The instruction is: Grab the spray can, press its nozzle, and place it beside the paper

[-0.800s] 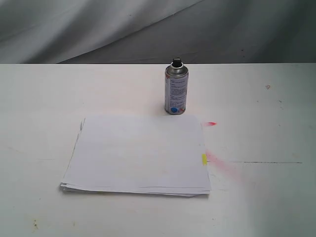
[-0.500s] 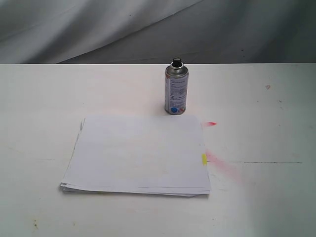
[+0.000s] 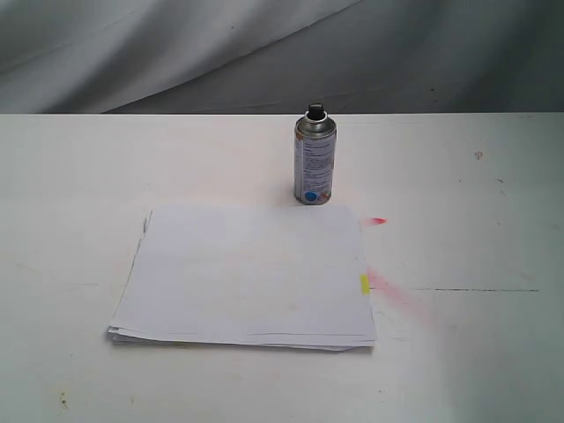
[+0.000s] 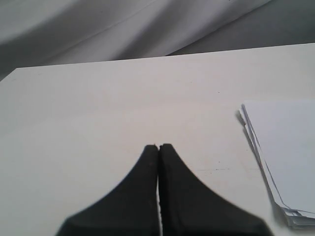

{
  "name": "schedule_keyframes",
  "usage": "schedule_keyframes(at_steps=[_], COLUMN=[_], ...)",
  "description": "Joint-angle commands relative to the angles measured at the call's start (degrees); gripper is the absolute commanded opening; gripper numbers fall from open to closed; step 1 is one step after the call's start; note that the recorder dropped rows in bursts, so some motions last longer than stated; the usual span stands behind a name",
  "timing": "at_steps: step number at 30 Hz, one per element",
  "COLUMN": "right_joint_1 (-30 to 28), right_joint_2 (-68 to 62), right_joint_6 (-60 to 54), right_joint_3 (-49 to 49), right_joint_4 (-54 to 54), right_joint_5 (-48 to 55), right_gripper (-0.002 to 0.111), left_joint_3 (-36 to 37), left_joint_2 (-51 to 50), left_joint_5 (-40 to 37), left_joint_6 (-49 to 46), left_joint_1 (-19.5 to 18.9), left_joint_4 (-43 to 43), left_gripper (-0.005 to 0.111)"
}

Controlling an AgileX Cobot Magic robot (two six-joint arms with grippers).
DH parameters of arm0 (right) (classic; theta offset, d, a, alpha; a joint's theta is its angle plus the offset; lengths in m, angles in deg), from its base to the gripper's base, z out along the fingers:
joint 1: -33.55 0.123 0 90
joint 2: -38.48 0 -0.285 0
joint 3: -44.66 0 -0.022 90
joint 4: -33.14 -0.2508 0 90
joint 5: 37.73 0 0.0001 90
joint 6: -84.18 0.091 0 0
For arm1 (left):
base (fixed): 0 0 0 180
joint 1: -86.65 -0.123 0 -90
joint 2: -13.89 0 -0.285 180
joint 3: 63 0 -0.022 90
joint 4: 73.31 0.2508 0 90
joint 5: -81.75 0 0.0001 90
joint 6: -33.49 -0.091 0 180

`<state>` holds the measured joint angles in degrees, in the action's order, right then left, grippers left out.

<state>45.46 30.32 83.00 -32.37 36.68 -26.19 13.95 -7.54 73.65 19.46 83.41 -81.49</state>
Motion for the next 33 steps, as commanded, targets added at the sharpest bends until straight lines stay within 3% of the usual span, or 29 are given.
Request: schedule_keyframes(at_steps=[1,7,21,26,33], right_joint_1=[-0.43,-0.43,-0.43,0.54,8.06], right_joint_2=[0.01,-5.3,-35.1,-42.17,-48.95], right_joint_6=[0.1,0.1,0.1,3.77,4.56], right_joint_3=[-0.14,7.1,31.49,33.73,33.89], right_joint_4=[-8.36,-9.15,-13.15,-13.4,-14.06], right_joint_5=[-0.14,3.13,3.75,3.75,-3.14], right_gripper=[0.0,0.0,0.0,0.0,0.0], left_joint_3=[0.26,0.26,0.26,0.26,0.26], left_joint_2=[0.3,0.3,0.3,0.3,0.3], left_joint_5=[0.53,0.53,0.53,0.53,0.53], left_joint_6=[0.28,0.28,0.28,0.28,0.28], left_joint_1=[-0.09,-0.09,-0.09,-0.09,-0.09], left_joint_4=[0.05,0.05,0.05,0.05,0.05], left_gripper=[0.0,0.0,0.0,0.0,0.0])
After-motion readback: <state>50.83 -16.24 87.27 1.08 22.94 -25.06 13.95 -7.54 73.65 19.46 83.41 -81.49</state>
